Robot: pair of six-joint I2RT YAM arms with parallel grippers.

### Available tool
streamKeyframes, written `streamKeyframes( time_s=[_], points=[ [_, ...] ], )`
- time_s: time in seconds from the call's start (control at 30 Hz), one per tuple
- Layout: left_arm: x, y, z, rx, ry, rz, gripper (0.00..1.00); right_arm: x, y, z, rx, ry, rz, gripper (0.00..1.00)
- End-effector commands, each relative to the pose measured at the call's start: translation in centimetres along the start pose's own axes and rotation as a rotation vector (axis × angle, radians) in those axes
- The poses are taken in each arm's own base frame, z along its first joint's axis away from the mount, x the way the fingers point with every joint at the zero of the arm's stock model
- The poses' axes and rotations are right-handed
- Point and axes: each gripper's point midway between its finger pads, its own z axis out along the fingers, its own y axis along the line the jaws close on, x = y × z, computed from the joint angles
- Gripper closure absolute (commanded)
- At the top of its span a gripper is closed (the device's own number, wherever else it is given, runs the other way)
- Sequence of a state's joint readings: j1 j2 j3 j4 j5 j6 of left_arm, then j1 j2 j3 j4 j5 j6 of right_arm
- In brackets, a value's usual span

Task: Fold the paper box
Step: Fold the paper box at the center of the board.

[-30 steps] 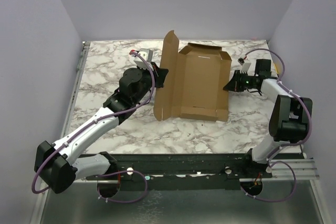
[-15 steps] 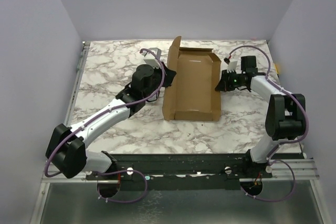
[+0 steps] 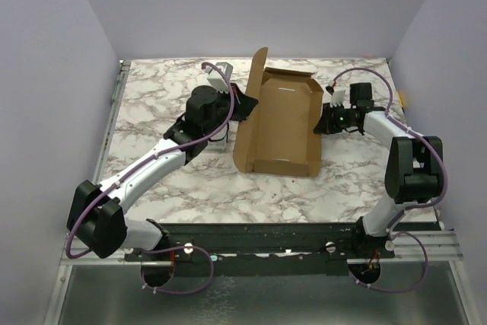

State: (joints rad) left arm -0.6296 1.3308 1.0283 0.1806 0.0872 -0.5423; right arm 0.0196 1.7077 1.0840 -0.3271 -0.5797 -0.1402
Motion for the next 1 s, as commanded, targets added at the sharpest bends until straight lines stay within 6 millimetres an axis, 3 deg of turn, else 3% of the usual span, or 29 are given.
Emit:
streamKeyframes(
  time_s=[0.0, 0.13, 0.33, 0.53, 0.77, 0.97],
  points=[
    [-0.1, -0.9, 0.6, 0.078, 0.058, -0.047, 1.00, 0.3, -0.8, -0.3, 0.054, -0.001, -0.063, 0.91],
    [0.9, -1.3, 1.7, 0.115, 0.112, -0.078, 1.00, 0.8, 0.1, 0.2, 0.000, 0.013, -0.023, 0.90],
    [1.9, -1.4, 2.2, 0.138, 0.145, -0.093, 1.00, 0.9, 2.4, 0.6, -0.137, 0.011, 0.066, 0.79],
    [2.6, -0.8, 1.7, 0.121, 0.159, -0.081, 1.00, 1.7, 1.3, 0.1, -0.133, 0.011, 0.125, 0.73],
    [4.8, 0.6, 1.3, 0.089, 0.204, -0.077, 1.00, 2.9, 1.6, -0.1, -0.188, 0.029, 0.175, 0.65],
    [5.9, 0.4, 1.0, 0.097, 0.226, -0.113, 1.00, 2.4, 1.6, -0.4, -0.180, 0.010, 0.170, 0.65]
  ],
)
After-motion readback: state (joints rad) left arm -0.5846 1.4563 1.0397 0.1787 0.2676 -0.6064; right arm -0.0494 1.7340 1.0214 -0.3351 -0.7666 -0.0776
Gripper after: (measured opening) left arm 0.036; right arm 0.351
